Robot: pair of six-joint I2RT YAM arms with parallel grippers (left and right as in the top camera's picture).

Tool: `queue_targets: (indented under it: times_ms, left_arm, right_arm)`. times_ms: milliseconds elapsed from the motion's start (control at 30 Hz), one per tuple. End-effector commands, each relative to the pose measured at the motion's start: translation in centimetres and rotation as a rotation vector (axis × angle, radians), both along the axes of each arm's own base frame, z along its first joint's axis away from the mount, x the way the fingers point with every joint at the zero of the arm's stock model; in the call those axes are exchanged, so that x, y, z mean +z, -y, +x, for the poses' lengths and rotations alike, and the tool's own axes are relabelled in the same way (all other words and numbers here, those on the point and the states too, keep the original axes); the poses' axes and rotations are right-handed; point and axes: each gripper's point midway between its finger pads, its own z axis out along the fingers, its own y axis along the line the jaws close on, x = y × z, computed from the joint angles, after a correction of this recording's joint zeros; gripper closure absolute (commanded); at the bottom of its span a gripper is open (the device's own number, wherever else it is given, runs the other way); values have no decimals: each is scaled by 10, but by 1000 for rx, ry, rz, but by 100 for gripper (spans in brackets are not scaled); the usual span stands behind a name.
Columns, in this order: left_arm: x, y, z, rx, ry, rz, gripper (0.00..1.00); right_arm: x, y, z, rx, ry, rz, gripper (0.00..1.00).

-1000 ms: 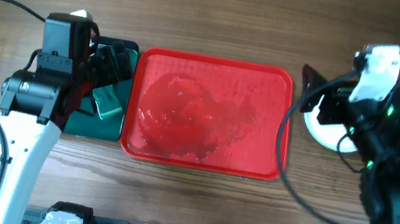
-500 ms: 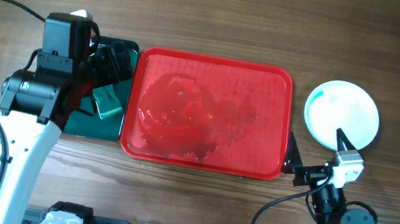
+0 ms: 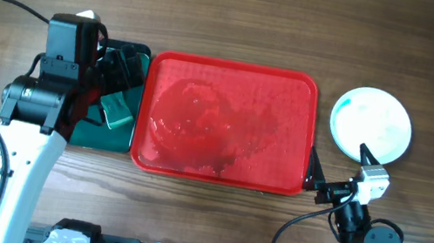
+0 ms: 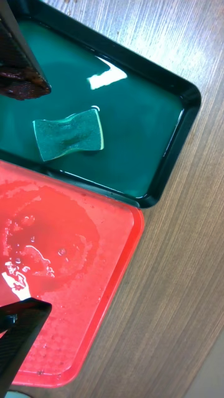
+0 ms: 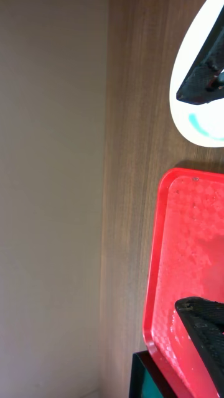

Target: Clean dirty plates on tray and stack at the side

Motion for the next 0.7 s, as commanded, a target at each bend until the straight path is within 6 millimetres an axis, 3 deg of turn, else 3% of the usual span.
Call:
queue_targets:
  times_ms: [0,133,233,300,400,500,667]
  left_arm:
    - [6,2,2,-1,17,-11,0]
    - [16,0,-6,-32,48,22,0]
    - [36,3,-12,-35,342,-20,0]
    - [33,-2,-24,-23,505,-27,0]
    - [8,-14,-53,16,647,-22,0]
    - [-32,-18,-75,32,722,-51,0]
    - [-59,-29,-78,88,774,-17,0]
  right_arm:
    - [2,1,0,-4,8,16,0]
    - [2,1,0,-4,8,16,0]
    - [2,1,0,-4,8,15,0]
    - [2,1,0,-4,7,16,0]
    - [2,1,0,-4,8,16,0]
    - [2,1,0,-4,8,15,0]
    - [2,1,0,-4,8,16,0]
